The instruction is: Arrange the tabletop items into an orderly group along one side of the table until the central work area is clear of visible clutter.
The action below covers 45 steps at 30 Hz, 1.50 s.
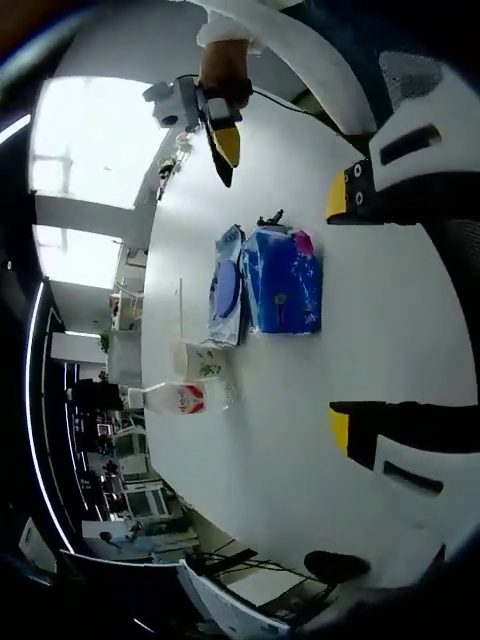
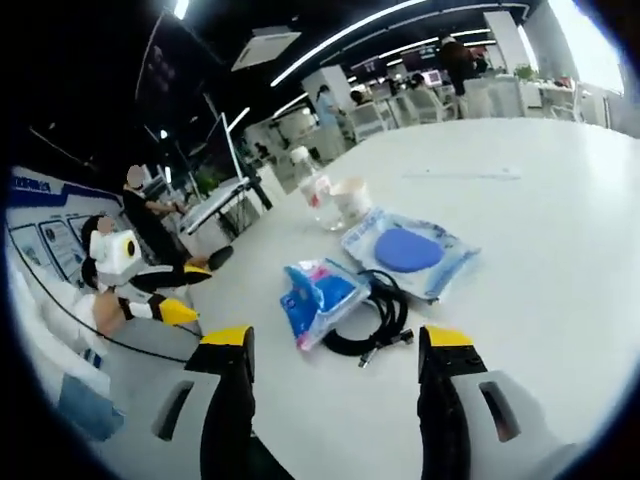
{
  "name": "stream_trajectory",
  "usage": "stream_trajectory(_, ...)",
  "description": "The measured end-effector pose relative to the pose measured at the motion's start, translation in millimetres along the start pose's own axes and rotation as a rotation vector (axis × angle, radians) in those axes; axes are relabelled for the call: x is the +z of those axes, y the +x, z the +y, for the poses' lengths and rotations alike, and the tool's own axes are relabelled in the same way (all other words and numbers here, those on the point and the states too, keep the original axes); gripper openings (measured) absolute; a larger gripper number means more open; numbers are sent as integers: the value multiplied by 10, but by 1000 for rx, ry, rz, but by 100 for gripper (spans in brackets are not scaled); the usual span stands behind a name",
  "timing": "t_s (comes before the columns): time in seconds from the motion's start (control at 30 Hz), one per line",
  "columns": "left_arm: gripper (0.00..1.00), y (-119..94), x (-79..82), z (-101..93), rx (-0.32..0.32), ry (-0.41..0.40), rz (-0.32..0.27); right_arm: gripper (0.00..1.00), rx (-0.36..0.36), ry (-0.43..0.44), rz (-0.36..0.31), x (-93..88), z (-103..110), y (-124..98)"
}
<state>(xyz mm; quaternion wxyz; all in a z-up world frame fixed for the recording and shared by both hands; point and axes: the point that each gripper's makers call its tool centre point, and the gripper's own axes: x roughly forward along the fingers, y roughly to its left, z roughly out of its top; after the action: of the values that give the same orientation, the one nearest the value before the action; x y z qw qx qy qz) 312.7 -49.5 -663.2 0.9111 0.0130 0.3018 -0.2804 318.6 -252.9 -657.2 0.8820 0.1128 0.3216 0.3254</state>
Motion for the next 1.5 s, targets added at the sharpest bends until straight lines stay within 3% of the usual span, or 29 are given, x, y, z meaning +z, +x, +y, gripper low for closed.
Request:
stream_trajectory(0.17,73,92,122,-235,24,-21,-21,63,62,-19,0,54,21,-67)
stream_trajectory(0.27,72,154,118,-288,15,7,6,62,66,-7,-17,64,-3,-102)
stream_trajectory(0.5,71,279,208,-144,21,-26,13,60,38,58,-7,-21,-104,-174)
stream_trajectory(0.63,70,391,284,-78,19,-25,19,58,-13,107,-16,-33,-257,-245)
stream_trajectory(0.7,70,455,362,-70,7,-20,10,58,-37,145,-45,2,-350,-244)
stream_trajectory(0.93,69,638,634,87,-21,-32,-28,57,-92,186,-51,42,-458,-245)
stream_trajectory(1.33,62,1297,859,309,-71,-134,9,54,-185,240,-37,127,-723,-135)
stream_trajectory(1.43,61,1433,870,324,-63,-158,21,53,-182,244,-38,159,-799,-93)
stream_trajectory(1.5,60,1518,817,355,-48,-225,60,53,-195,294,-30,163,-894,-49)
